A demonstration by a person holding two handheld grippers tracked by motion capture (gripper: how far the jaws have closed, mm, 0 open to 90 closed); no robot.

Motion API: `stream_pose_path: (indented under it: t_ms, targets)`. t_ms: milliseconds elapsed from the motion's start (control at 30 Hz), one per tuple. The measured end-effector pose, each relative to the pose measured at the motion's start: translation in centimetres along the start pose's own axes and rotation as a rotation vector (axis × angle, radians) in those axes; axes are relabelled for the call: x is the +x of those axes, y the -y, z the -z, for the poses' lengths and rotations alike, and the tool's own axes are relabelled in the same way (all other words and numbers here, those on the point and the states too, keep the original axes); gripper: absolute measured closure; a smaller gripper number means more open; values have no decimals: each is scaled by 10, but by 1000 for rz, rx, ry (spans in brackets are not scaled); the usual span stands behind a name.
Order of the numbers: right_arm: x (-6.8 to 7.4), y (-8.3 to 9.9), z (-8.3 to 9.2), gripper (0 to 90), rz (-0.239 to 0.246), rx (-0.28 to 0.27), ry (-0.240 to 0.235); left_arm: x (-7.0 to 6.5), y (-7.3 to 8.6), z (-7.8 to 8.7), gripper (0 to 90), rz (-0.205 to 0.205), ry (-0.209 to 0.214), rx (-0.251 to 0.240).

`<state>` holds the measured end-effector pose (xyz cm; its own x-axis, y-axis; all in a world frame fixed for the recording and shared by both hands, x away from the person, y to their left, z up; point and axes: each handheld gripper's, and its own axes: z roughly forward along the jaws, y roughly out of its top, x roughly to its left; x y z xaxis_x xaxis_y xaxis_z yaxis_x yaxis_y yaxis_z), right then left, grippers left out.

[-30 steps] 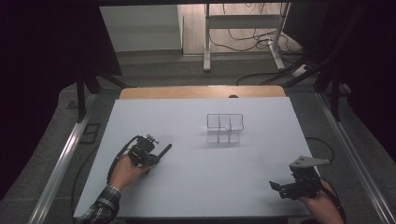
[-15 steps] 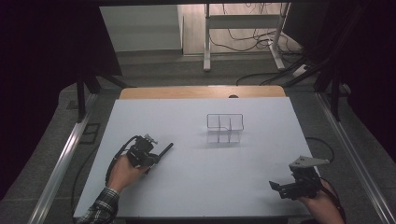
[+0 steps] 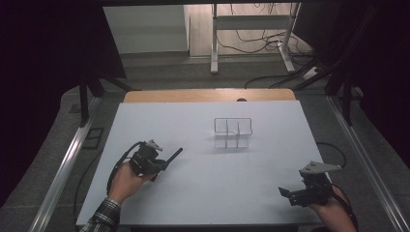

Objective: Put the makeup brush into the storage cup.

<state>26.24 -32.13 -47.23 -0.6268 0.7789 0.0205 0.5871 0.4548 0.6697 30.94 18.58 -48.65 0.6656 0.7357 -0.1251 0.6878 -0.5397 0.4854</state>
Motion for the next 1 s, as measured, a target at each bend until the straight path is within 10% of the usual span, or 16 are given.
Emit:
stream_pose_path:
  t_ms: [1000]
  targets:
    - [7,-6,3,0,0,-60,-15,-46,13,22,776,-96,100,-103]
